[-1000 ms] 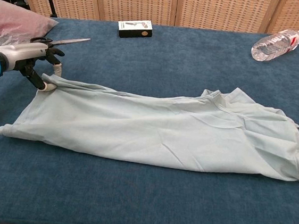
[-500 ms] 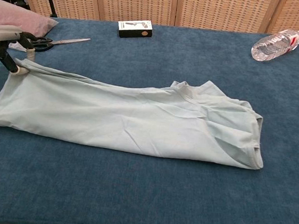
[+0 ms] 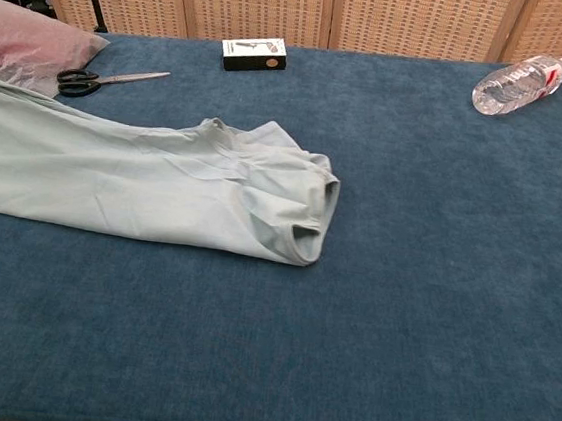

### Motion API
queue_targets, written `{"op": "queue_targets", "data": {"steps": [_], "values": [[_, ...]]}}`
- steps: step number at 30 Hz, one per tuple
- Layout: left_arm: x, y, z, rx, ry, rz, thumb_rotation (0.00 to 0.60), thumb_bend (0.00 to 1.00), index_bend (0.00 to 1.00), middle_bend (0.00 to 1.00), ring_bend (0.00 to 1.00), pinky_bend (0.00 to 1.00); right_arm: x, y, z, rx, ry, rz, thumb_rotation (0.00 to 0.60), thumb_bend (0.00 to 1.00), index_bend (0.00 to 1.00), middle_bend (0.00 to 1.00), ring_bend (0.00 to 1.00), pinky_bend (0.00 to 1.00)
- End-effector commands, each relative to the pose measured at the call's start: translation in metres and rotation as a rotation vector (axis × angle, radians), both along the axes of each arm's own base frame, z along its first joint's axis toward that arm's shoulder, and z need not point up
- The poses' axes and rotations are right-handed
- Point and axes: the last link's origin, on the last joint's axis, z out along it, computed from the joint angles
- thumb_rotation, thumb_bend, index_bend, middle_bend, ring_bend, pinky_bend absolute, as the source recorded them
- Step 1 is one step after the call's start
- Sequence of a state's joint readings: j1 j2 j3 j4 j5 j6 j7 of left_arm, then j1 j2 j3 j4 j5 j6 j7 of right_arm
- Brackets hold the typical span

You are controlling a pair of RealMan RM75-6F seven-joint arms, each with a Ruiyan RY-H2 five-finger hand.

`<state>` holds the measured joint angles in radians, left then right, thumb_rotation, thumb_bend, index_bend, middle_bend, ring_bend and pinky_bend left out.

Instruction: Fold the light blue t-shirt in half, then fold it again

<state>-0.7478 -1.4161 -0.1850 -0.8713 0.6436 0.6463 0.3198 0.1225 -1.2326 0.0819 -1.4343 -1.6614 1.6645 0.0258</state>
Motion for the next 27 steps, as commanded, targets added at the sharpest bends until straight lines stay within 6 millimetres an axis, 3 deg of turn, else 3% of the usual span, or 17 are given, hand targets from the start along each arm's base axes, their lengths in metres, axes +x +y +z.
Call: {"op": "queue_targets", "data": {"steps": [1,7,14,20,27], "values": [[-0.022,0.010,0.025,0.048,0.010,0.068,0.600,0.47,0.77,0.00,0.00,0.00,0.000,0.000,0.000,0.000,0.002,-0.002,0.600,0.00,0.00,0.00,0.00,0.00],[-0.036,0.018,0.040,0.077,0.019,0.114,0.600,0.48,0.77,0.00,0.00,0.00,0.000,-0.001,-0.002,0.003,0.007,-0.003,0.600,0.00,0.00,0.00,0.00,0.00],[-0.040,0.018,0.037,0.064,0.002,0.122,0.600,0.48,0.77,0.00,0.00,0.00,0.000,0.000,-0.001,0.002,0.004,-0.003,0.600,0.00,0.00,0.00,0.00,0.00],[-0.029,0.012,0.032,0.037,-0.061,0.069,0.600,0.48,0.77,0.00,0.00,0.00,0.000,0.000,0.001,-0.002,-0.002,0.000,0.600,0.00,0.00,0.00,0.00,0.00],[0.002,-0.007,0.033,-0.003,-0.116,-0.081,0.600,0.49,0.77,0.00,0.00,0.00,0.000,0.001,0.002,-0.010,0.001,0.001,0.600,0.00,0.00,0.00,0.00,0.00]]}}
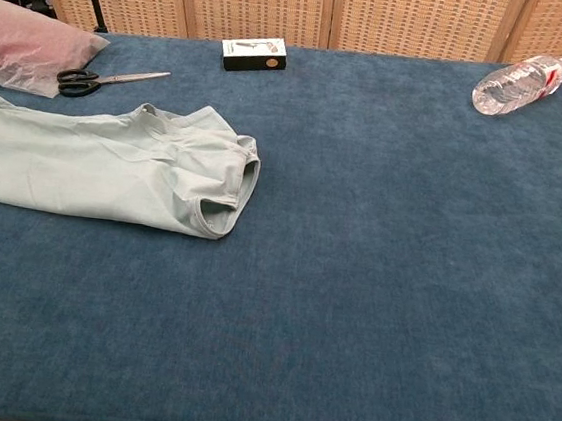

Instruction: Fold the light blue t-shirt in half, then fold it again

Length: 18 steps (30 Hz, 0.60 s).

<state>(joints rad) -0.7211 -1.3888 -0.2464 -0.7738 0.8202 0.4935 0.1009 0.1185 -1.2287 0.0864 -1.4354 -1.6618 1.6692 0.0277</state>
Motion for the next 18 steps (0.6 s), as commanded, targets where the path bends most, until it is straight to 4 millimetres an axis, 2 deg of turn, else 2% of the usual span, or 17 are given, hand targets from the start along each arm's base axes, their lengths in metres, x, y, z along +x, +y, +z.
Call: {"op": "queue_targets", "data": {"steps": [1,10,18], "values": [[0.027,-0.017,0.008,0.003,-0.042,-0.140,0.600,0.49,0.77,0.00,0.00,0.00,0.000,0.000,0.001,-0.008,0.009,0.002,0.600,0.00,0.00,0.00,0.00,0.00],[0.090,-0.049,-0.012,-0.045,-0.124,-0.418,0.600,0.48,0.77,0.00,0.00,0.00,0.002,0.004,0.000,-0.033,0.067,0.027,0.600,0.00,0.00,0.00,0.00,0.00],[0.137,-0.058,-0.041,-0.095,-0.139,-0.556,0.600,0.48,0.77,0.00,0.00,0.00,0.003,0.007,-0.003,-0.008,0.082,0.032,0.600,0.00,0.00,0.00,0.00,0.00]]}}
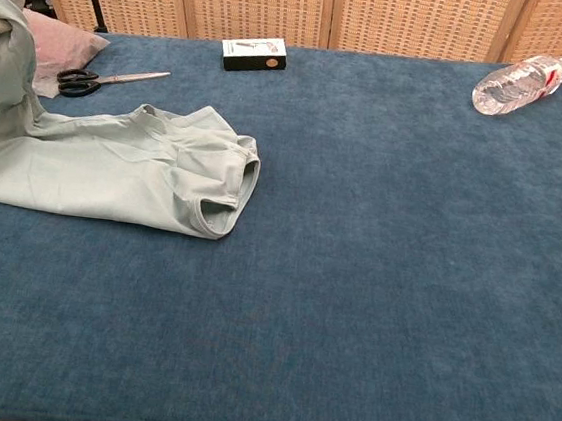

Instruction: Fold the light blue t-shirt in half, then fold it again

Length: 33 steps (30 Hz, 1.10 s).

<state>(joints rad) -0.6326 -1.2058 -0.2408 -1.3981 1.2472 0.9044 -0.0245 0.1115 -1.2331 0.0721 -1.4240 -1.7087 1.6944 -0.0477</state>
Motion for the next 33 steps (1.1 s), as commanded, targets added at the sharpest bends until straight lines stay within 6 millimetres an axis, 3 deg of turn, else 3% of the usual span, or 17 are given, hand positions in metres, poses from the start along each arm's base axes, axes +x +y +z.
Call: {"op": "queue_targets", "data": {"steps": [1,15,33], "values": [[0.022,-0.002,-0.017,-0.022,0.019,-0.056,0.600,0.48,0.77,0.00,0.00,0.00,0.000,0.001,-0.001,0.005,0.001,0.000,0.600,0.00,0.00,0.00,0.00,0.00],[0.068,0.006,-0.078,-0.074,0.082,-0.113,0.600,0.48,0.77,0.00,0.00,0.00,0.000,0.001,0.001,0.014,-0.015,-0.003,0.600,0.00,0.00,0.00,0.00,0.00],[0.095,0.020,-0.122,-0.106,0.129,-0.121,0.600,0.48,0.77,0.00,0.00,0.00,0.000,0.000,0.001,0.021,-0.019,-0.007,0.600,0.00,0.00,0.00,0.00,0.00]]}}
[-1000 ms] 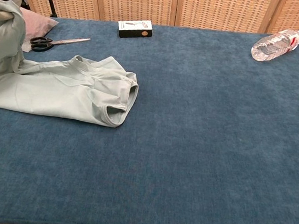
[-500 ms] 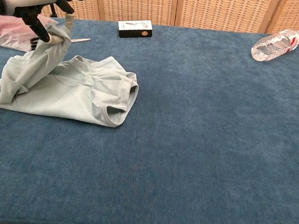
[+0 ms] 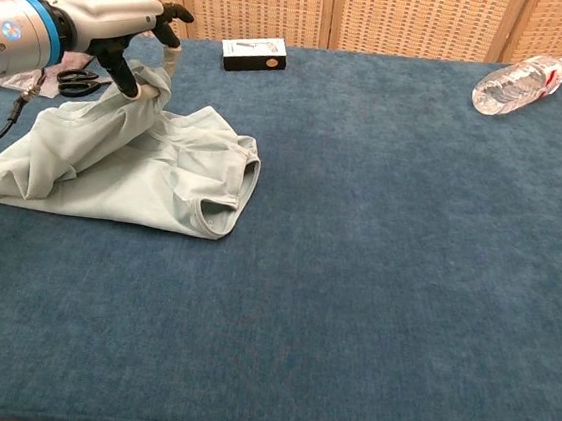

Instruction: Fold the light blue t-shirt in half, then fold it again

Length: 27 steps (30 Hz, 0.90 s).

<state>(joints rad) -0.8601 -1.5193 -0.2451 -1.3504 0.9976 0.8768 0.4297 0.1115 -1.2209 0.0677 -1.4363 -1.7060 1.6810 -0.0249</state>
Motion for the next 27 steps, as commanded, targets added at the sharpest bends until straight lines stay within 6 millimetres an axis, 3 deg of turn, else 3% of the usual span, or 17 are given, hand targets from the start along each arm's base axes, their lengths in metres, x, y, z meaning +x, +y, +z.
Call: {"op": "queue_targets", "data": {"steps": [1,8,11,13,15,19,27], "values": [[0.003,0.001,-0.009,-0.017,0.003,-0.014,0.600,0.48,0.77,0.00,0.00,0.00,0.000,0.000,0.000,0.000,-0.001,-0.001,0.600,0.00,0.00,0.00,0.00,0.00],[0.002,0.001,-0.027,-0.036,0.010,-0.010,0.600,0.46,0.73,0.00,0.00,0.00,-0.001,0.000,0.001,0.001,-0.005,-0.003,0.600,0.00,0.00,0.00,0.00,0.00],[0.004,0.000,-0.035,-0.045,-0.013,-0.003,0.600,0.41,0.45,0.00,0.00,0.00,-0.001,0.000,0.001,0.004,-0.004,-0.004,0.600,0.00,0.00,0.00,0.00,0.00],[0.005,0.001,-0.041,-0.050,-0.024,-0.006,0.600,0.34,0.15,0.00,0.00,0.00,-0.001,-0.001,0.000,0.005,-0.003,-0.005,0.600,0.00,0.00,0.00,0.00,0.00],[0.005,0.002,-0.044,-0.050,-0.030,-0.005,0.600,0.26,0.02,0.00,0.00,0.00,-0.001,0.000,0.000,0.006,-0.003,-0.005,0.600,0.00,0.00,0.00,0.00,0.00],[0.009,0.000,-0.051,-0.048,-0.074,-0.004,0.600,0.09,0.00,0.00,0.00,0.00,-0.001,0.000,0.001,0.005,-0.004,-0.004,0.600,0.00,0.00,0.00,0.00,0.00],[0.013,-0.002,-0.036,-0.037,-0.181,-0.020,0.600,0.06,0.00,0.00,0.00,0.00,-0.001,0.001,0.002,0.005,-0.007,-0.003,0.600,0.00,0.00,0.00,0.00,0.00]]}}
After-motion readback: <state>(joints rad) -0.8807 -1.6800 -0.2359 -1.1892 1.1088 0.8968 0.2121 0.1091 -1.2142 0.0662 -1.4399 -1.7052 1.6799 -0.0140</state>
